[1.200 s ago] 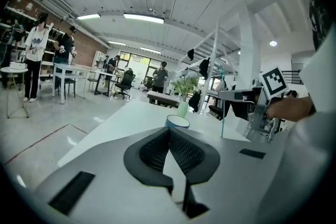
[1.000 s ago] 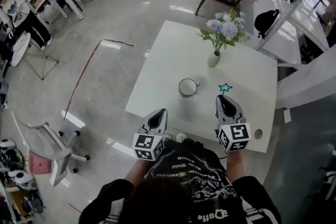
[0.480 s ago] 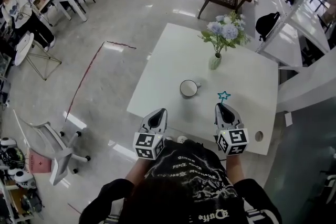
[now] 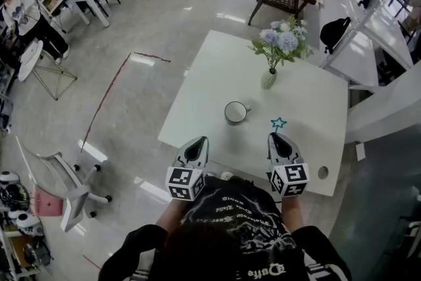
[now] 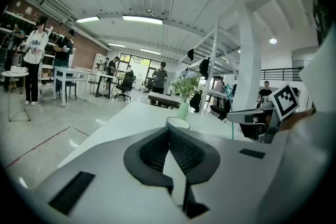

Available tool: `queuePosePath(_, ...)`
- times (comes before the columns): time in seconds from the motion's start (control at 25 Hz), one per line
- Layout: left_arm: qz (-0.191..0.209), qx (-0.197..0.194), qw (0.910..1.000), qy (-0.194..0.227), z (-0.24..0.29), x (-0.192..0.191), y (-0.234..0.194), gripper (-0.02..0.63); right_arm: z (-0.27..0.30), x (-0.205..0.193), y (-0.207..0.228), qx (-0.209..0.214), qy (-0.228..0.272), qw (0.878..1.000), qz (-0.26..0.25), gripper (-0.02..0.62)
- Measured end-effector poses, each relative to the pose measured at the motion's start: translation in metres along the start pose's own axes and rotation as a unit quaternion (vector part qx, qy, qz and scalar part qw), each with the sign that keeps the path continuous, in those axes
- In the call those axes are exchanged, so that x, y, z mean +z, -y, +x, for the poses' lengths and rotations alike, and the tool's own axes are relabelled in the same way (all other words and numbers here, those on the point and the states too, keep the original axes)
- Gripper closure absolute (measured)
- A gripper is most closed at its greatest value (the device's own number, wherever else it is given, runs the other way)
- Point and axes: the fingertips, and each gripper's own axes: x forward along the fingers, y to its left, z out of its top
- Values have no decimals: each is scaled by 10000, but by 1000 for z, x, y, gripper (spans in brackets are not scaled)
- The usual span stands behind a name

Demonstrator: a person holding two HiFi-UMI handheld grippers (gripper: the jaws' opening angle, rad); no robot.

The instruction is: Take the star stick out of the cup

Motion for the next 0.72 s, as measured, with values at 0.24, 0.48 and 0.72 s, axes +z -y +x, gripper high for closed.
queuePosePath(0.24,-8,-12,10000,-4,1,1,1,586,0,1,1,-9,-15,10000,-13,572)
queuePosePath(0.48,-14,30,10000,16,-1,-1,1,586,1,-4,0,31,-40,10000,-16,572)
queuePosePath(0.72,23,67,10000,18,-4,1,3,586,-2,-4,1,70,-65,10000,-8,572)
